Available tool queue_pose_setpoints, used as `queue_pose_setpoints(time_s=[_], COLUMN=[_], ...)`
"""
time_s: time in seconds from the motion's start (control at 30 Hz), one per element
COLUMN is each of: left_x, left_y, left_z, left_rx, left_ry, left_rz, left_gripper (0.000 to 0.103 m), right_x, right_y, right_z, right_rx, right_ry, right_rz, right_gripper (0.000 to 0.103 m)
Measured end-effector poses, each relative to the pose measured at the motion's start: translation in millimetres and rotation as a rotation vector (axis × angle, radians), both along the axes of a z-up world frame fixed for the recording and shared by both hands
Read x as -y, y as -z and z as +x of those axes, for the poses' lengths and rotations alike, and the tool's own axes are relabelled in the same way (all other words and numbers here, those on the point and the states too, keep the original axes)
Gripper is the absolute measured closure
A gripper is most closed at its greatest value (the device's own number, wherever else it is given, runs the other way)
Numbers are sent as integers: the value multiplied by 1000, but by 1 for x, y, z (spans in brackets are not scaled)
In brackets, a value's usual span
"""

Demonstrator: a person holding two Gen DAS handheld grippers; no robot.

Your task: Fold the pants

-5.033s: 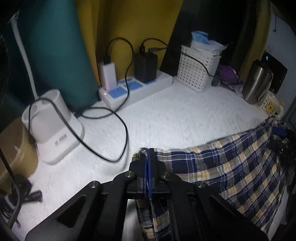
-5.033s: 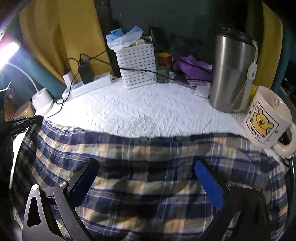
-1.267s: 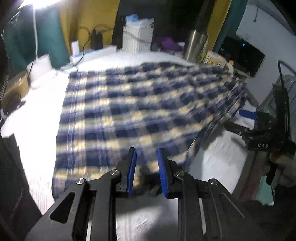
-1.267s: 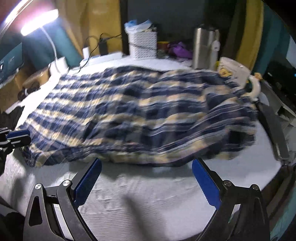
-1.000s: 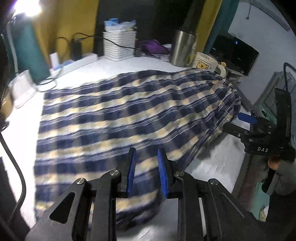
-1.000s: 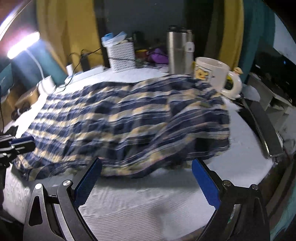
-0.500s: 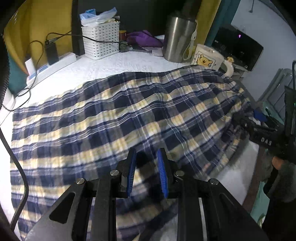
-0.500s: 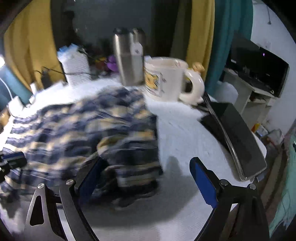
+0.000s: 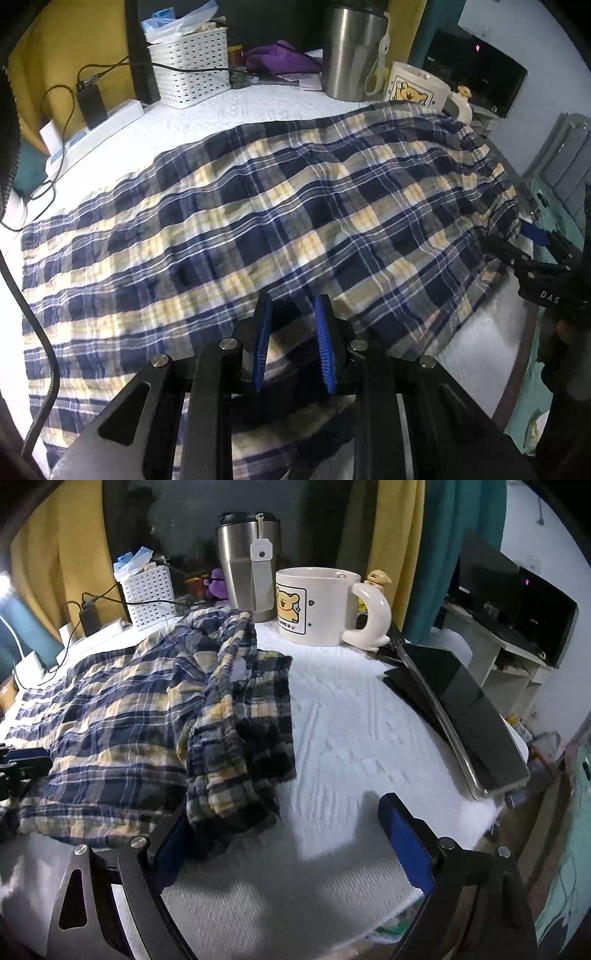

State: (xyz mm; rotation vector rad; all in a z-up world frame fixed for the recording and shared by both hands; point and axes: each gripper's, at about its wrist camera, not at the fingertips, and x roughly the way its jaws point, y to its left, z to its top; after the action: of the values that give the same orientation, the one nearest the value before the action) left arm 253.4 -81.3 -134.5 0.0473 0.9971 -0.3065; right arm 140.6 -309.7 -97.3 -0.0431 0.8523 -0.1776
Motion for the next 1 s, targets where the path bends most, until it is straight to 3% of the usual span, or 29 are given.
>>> queue_pose_setpoints(time_s=[0.37, 0.4, 0.43, 0.5, 0.73, 1.0], left_x=[-64, -72, -79, -90, -129, -167], left_y=[-26, -27, -29, -31, -32, -26], left_z=[-15, -19, -22, -29, -46, -55], left_rx=[106, 113, 122, 139, 150, 140], left_ry=[-129, -141, -155, -180, -264, -366], left_rz=[-52, -58, -65, -77, -62, -44], left_gripper=[80, 73, 59, 55, 55, 55], right_x=[-21, -25, -30, -40, -60, -65], right_y=[-16, -16, -15, -13, -2, 3], right_z=[-19, -18, -18, -17, -10, 5], right_rx=[0, -2, -6, -15, -48, -44], right_ry=[-28, -35, -43, -60, -97, -97], right_rz=[88, 96, 104, 116, 180, 204], right_gripper=[9, 9, 9, 9, 8, 0])
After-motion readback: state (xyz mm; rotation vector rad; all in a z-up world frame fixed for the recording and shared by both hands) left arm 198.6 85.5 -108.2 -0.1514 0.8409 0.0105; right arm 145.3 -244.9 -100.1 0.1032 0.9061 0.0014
